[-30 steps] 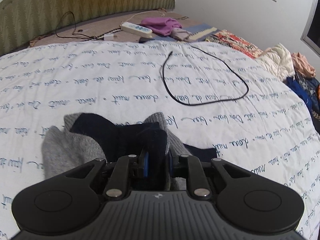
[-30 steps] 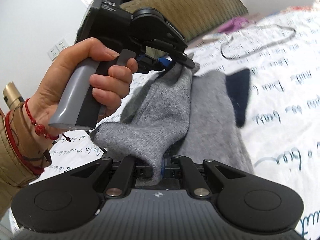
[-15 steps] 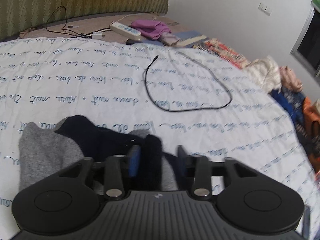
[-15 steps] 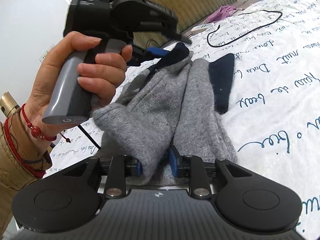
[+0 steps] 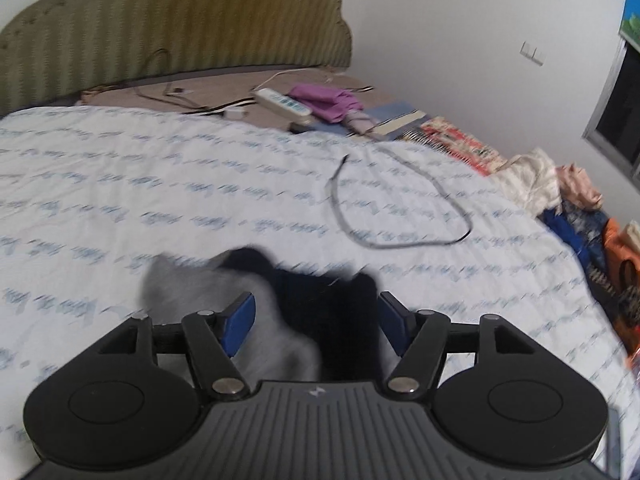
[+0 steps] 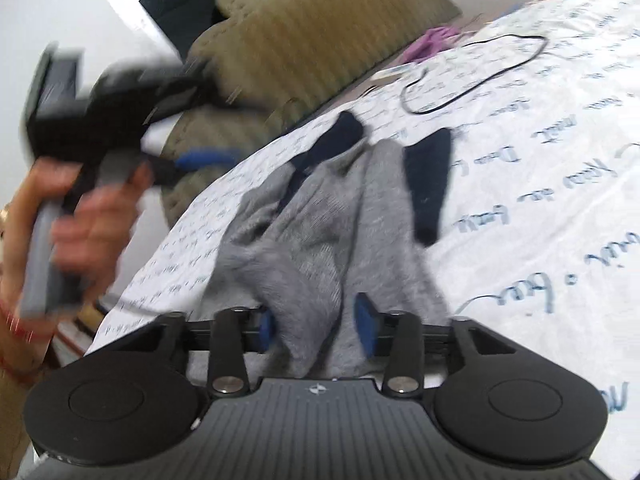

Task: Fold small clothes
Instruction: 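Open the left gripper while the right gripper grasps the folded bundle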

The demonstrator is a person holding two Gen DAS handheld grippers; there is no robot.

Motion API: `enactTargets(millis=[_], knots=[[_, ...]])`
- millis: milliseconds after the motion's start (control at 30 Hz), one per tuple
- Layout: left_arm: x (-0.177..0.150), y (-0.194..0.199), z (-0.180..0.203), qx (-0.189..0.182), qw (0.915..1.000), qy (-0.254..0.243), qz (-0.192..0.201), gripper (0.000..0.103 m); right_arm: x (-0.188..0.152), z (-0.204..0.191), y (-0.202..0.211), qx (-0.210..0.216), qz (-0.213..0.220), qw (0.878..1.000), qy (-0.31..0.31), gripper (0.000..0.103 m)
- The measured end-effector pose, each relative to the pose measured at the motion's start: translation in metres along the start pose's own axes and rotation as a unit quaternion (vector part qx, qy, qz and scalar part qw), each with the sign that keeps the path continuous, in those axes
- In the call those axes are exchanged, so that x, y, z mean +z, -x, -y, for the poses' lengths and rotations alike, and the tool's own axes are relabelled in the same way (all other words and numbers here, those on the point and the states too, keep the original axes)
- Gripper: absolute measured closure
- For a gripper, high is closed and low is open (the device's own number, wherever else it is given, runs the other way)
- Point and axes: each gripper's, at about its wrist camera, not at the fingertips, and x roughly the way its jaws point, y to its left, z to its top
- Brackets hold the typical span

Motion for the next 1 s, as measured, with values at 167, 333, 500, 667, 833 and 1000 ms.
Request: enactTargets(millis=[167,333,500,667,833,1000], knots=[[-0.036,0.015,-0.011,0.015,0.9992,-0.032,-0.017,0.036,-0.002,0.03,0.012,0.006,0.005,0.997,-0.083,0.093],[-0.071,0.026,-0.001,0.007,0.9963,-0.084,-0.015,0.036,0.003,0.046,0.016,0.026,-0.026,0.994,-0.107,0.085],[-0.097,0.029,0.024,0.024,0.9848,-0.172,0.003,0.036,0.041,0.034,0.015,0.028,-0.011,0.997,-0.065,0.066],[-0.104,0.024,0.033,0.022,0.981,-0.192,0.008,0.035,0.096,0.013,-0.019,0.005,-0.008,1.0,0.008,0.059],[-0.104,0.016,0.039,0.008,0.9819,-0.189,0.004,0.035,0.127,0.015,-0.078,0.02,-0.062,0.998,-0.003,0.05],[-0.106,0.006,0.046,0.01,0.9802,-0.198,-0.001,0.035,0.13,0.019,-0.1,-0.015,-0.064,0.998,0.02,0.093]])
